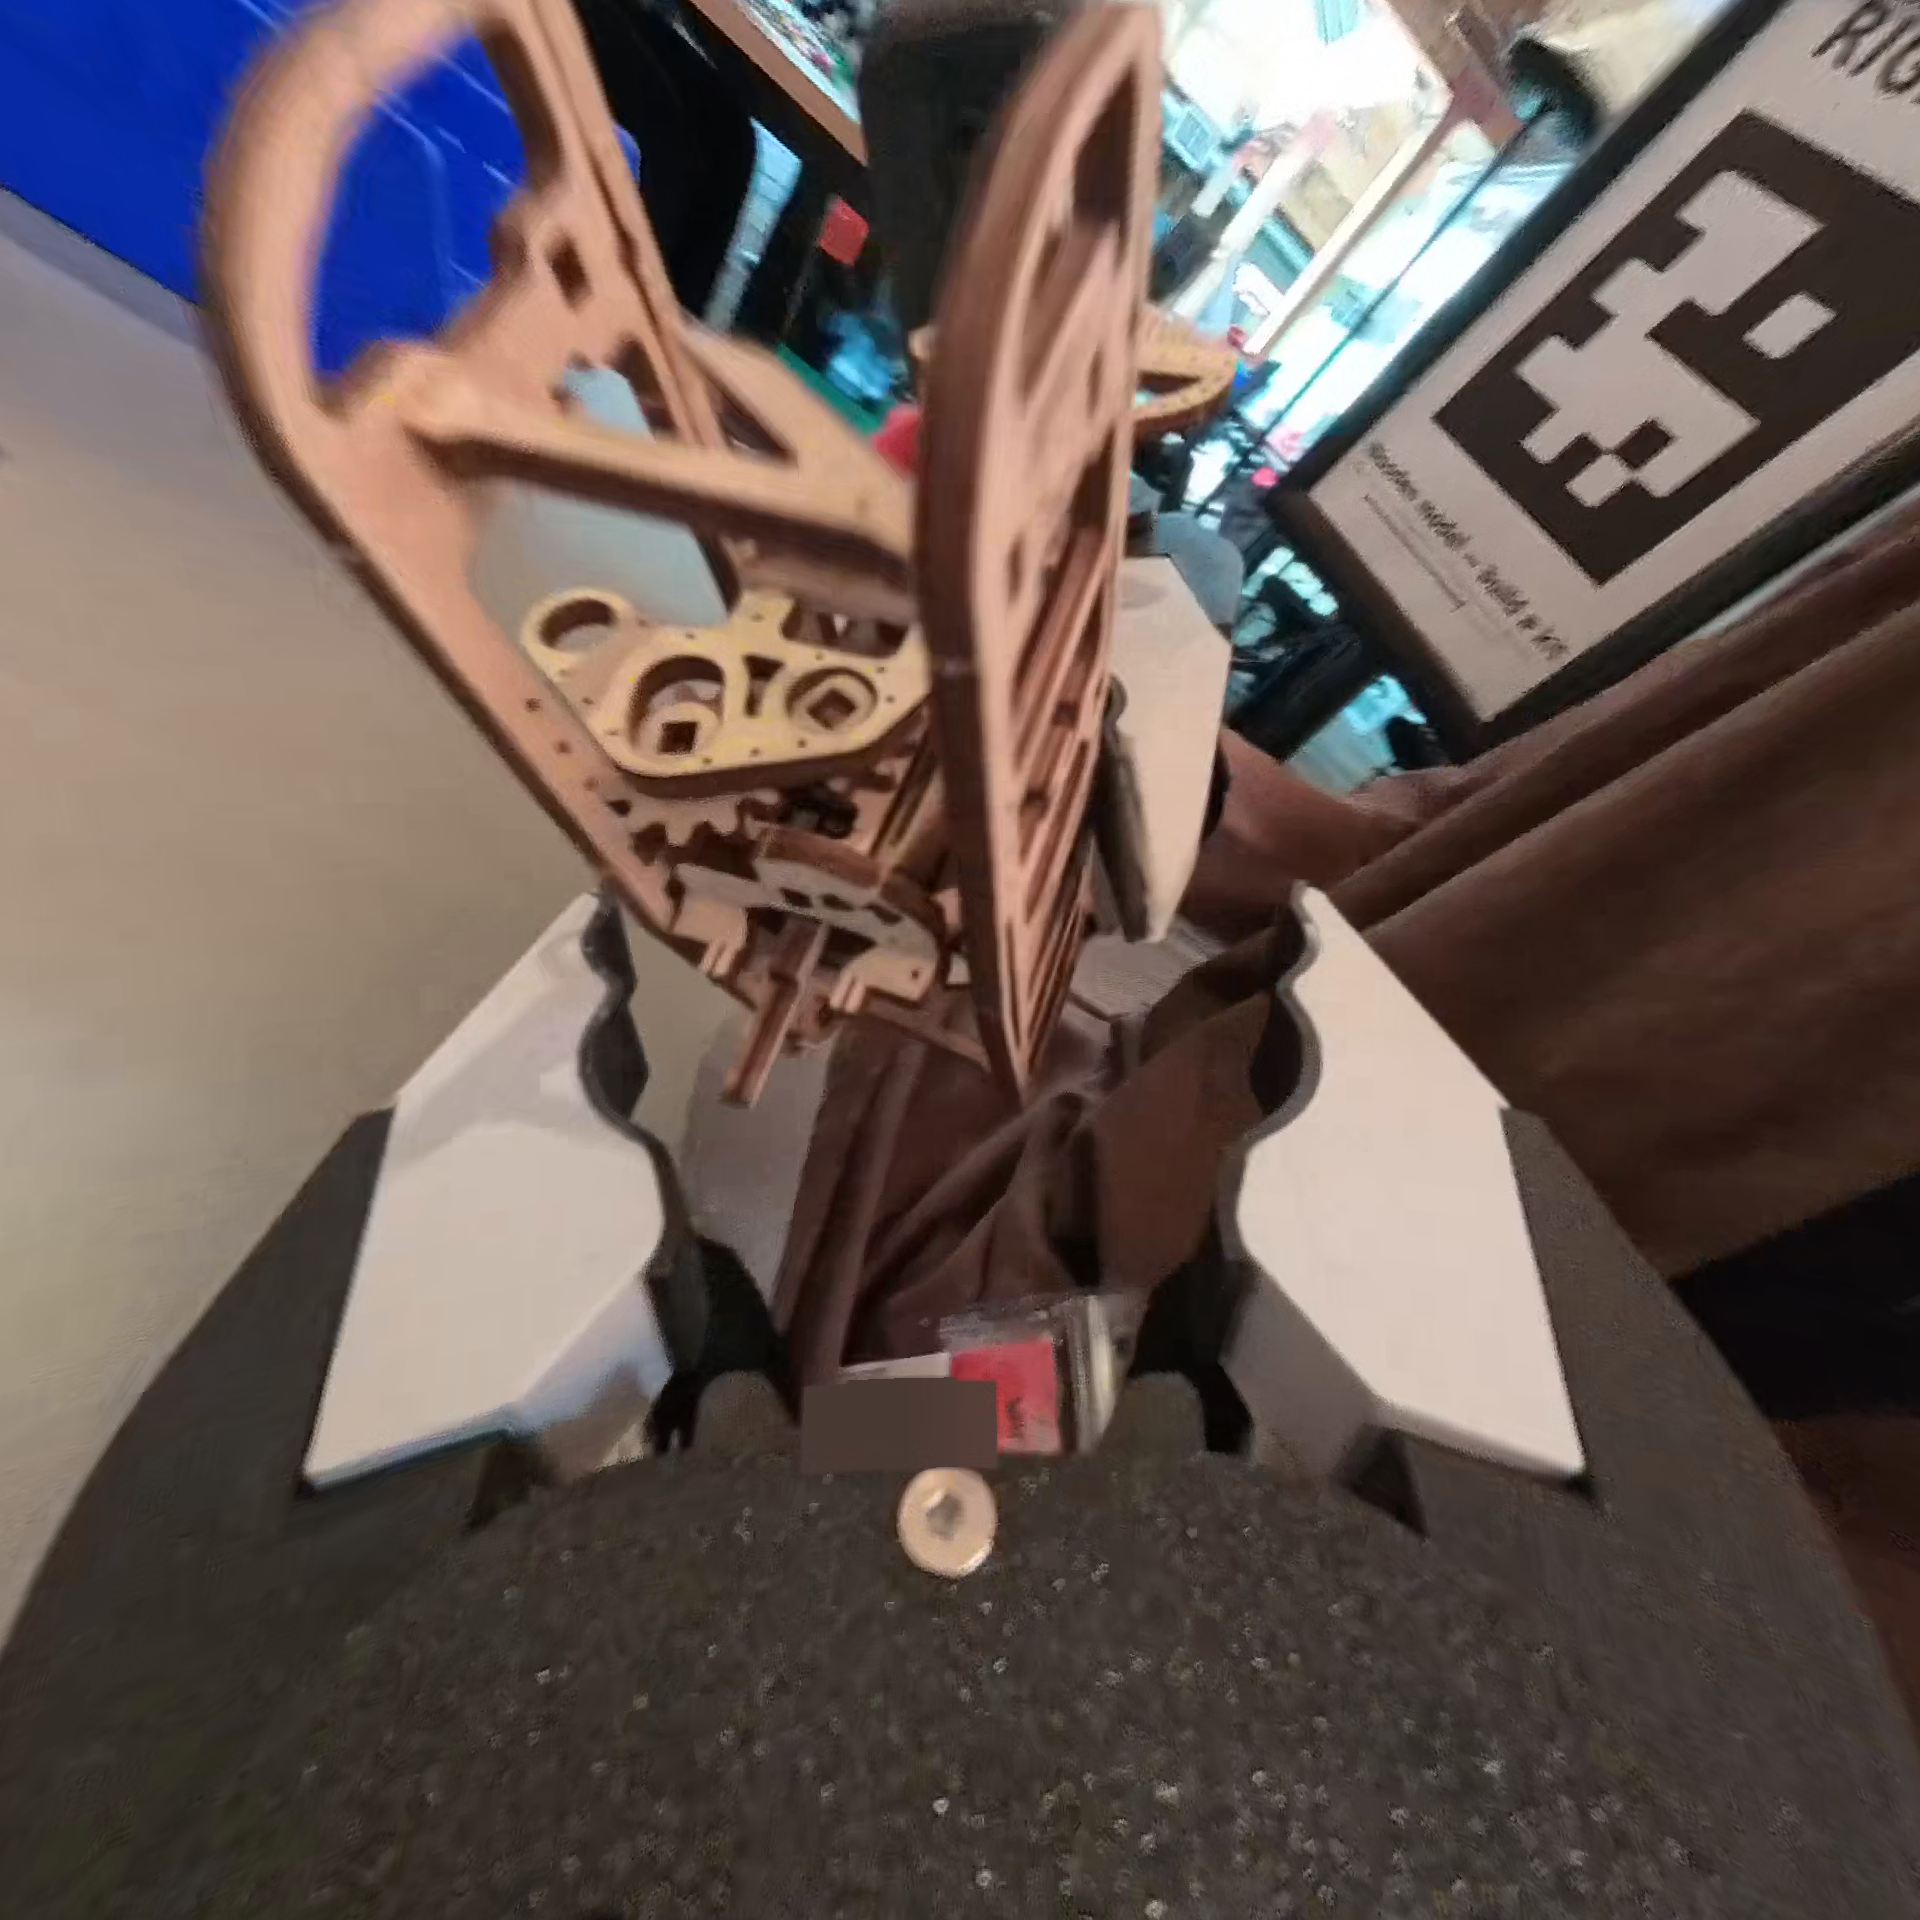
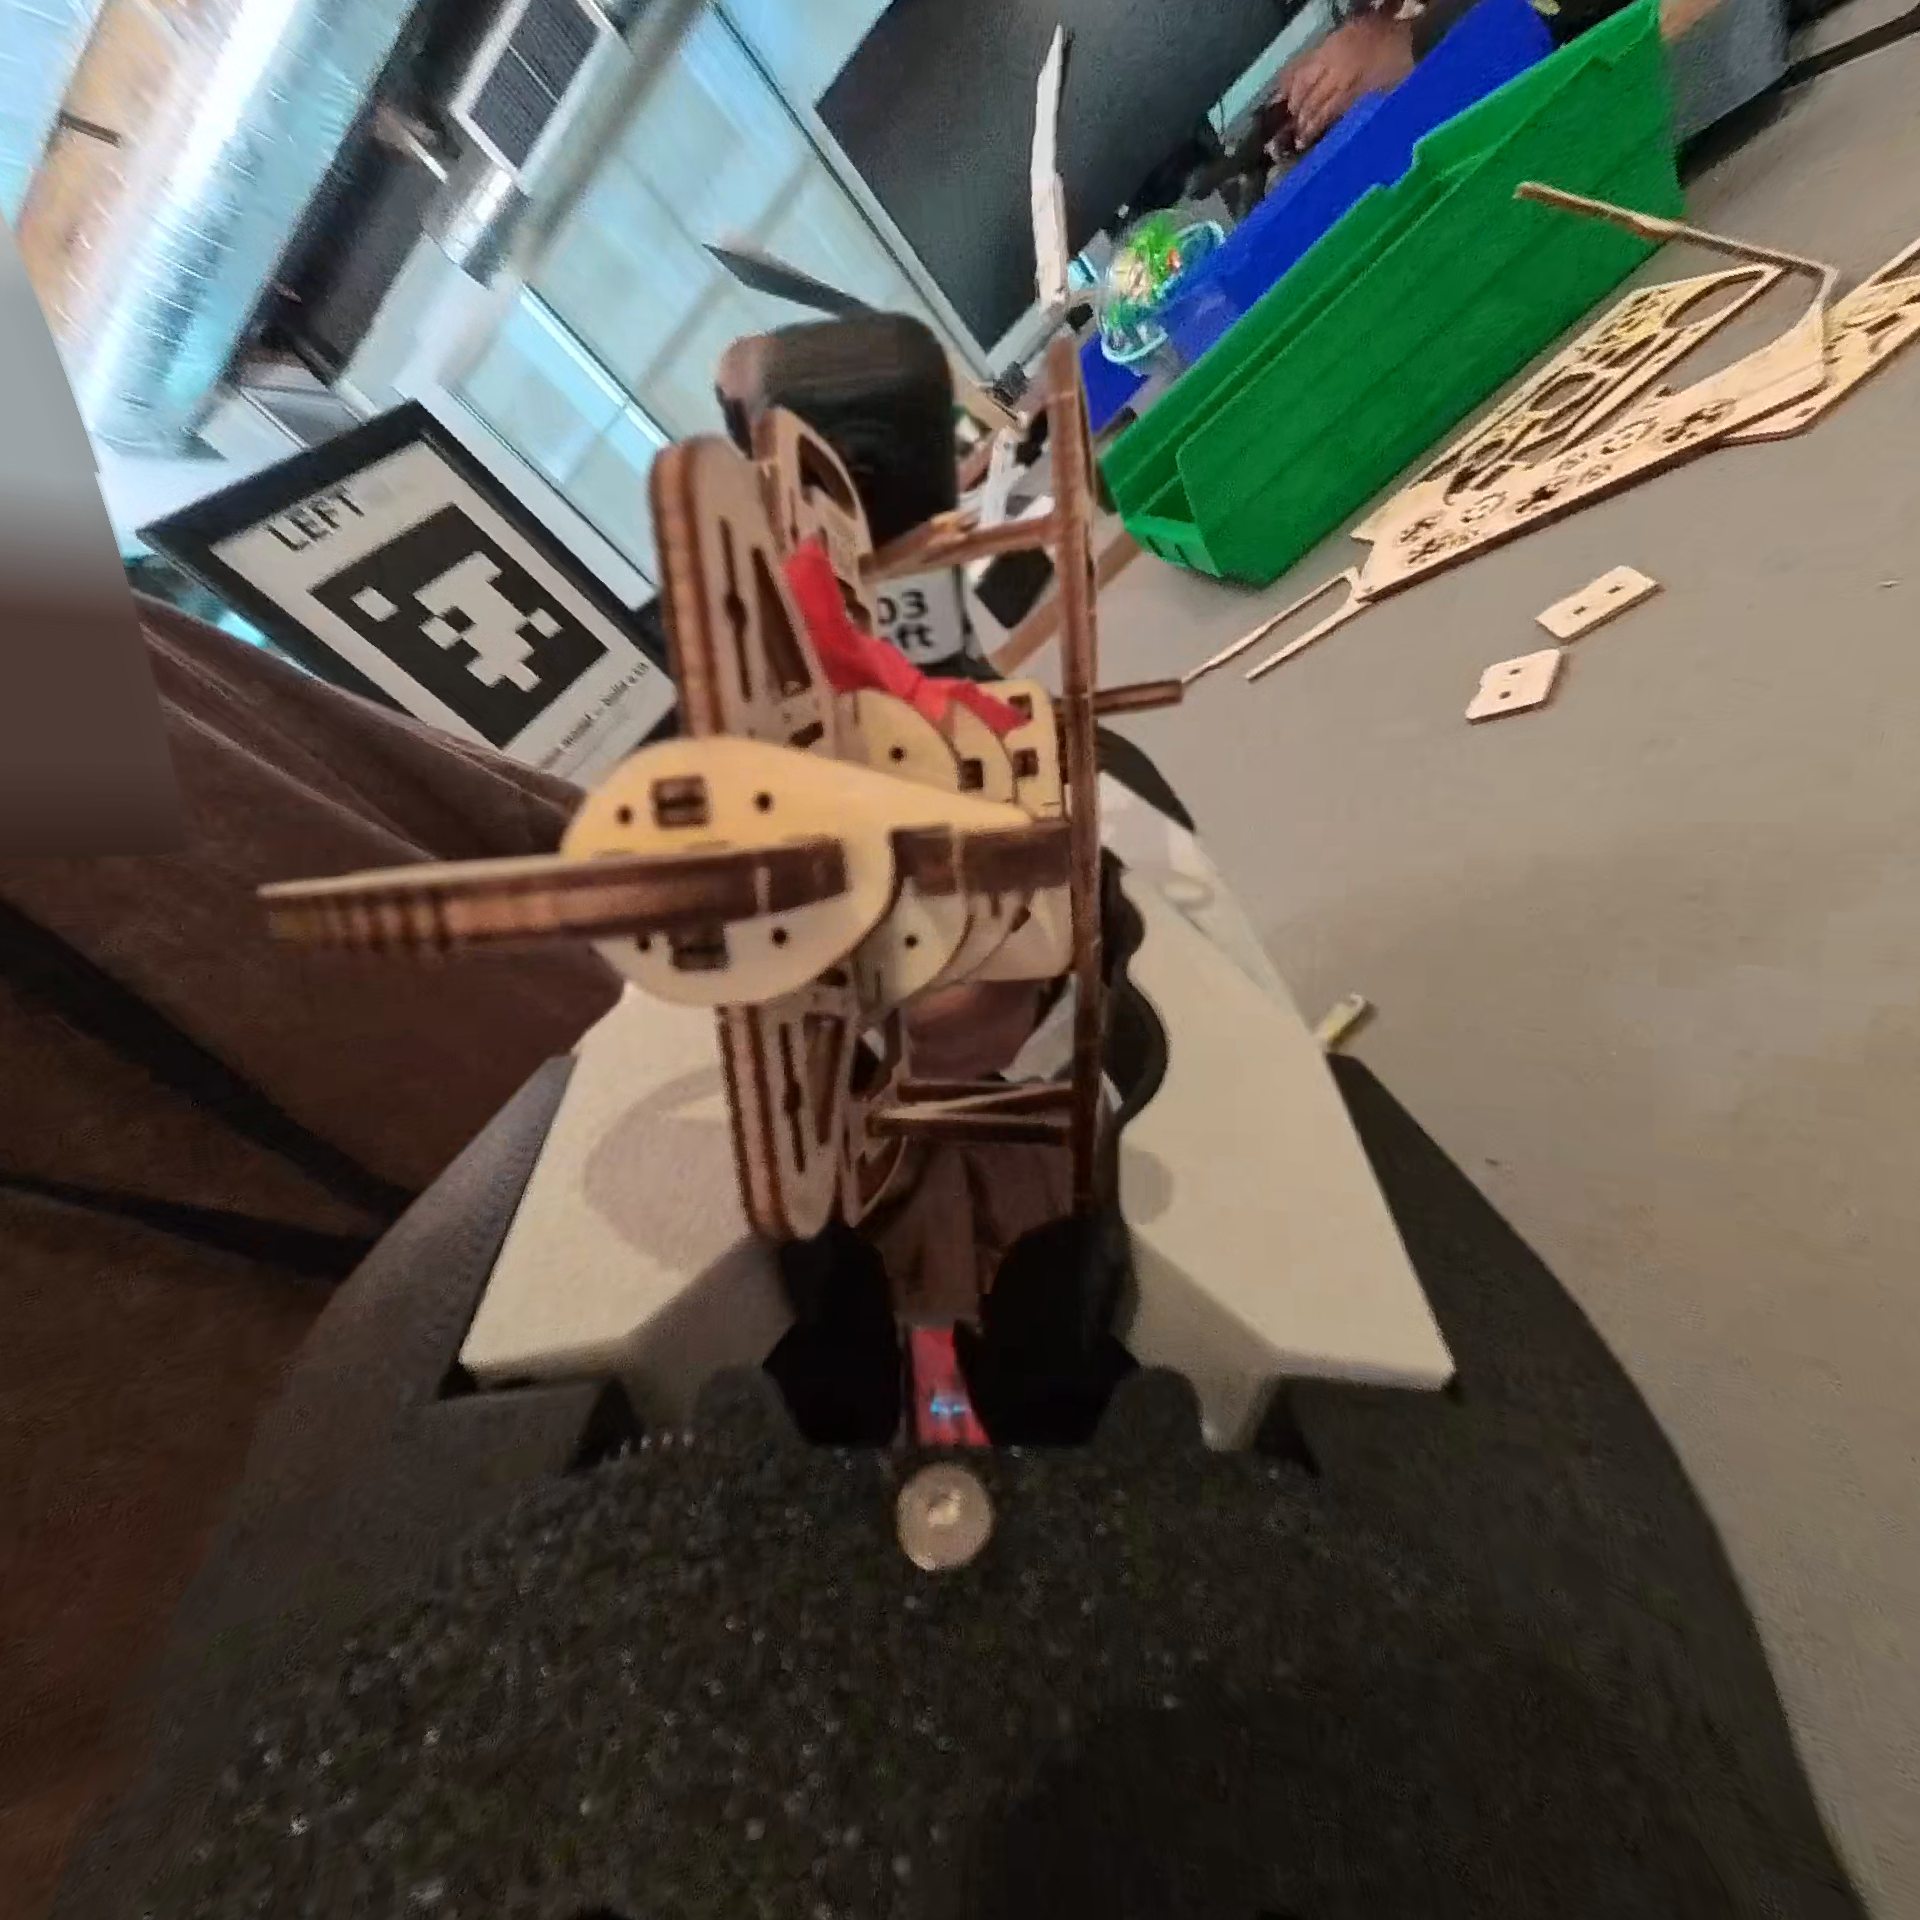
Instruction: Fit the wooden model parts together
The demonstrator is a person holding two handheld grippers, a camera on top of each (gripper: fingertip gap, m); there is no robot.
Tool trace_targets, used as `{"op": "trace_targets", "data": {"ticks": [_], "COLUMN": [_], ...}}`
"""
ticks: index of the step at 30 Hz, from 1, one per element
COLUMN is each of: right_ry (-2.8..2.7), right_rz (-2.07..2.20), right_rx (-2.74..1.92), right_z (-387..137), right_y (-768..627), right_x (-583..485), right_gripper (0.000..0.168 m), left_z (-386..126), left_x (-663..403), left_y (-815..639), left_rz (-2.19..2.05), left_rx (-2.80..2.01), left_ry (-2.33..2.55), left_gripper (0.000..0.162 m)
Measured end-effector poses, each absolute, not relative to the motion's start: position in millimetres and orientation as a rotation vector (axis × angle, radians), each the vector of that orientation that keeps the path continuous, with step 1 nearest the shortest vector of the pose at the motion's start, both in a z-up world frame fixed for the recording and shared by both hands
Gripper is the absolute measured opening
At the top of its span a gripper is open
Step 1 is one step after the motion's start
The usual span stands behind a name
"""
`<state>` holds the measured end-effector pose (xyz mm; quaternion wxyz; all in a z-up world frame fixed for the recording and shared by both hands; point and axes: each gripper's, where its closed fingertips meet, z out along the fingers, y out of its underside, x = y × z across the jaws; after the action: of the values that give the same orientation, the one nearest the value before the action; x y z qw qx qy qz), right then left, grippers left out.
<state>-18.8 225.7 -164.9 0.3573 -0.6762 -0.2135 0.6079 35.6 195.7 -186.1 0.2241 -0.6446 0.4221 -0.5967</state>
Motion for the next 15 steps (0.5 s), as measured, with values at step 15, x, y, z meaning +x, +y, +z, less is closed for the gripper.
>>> {"op": "trace_targets", "data": {"ticks": [15], "right_ry": [-0.416], "right_rz": [1.709], "right_rx": [-1.748], "right_z": [-164.6], "right_y": [230.4], "right_x": [-24.2], "right_gripper": [0.055], "left_z": [-194.1], "left_x": [39.2], "left_y": [190.0], "left_rz": [-1.753], "left_rx": [-1.854], "left_ry": [1.186], "left_gripper": [0.077]}}
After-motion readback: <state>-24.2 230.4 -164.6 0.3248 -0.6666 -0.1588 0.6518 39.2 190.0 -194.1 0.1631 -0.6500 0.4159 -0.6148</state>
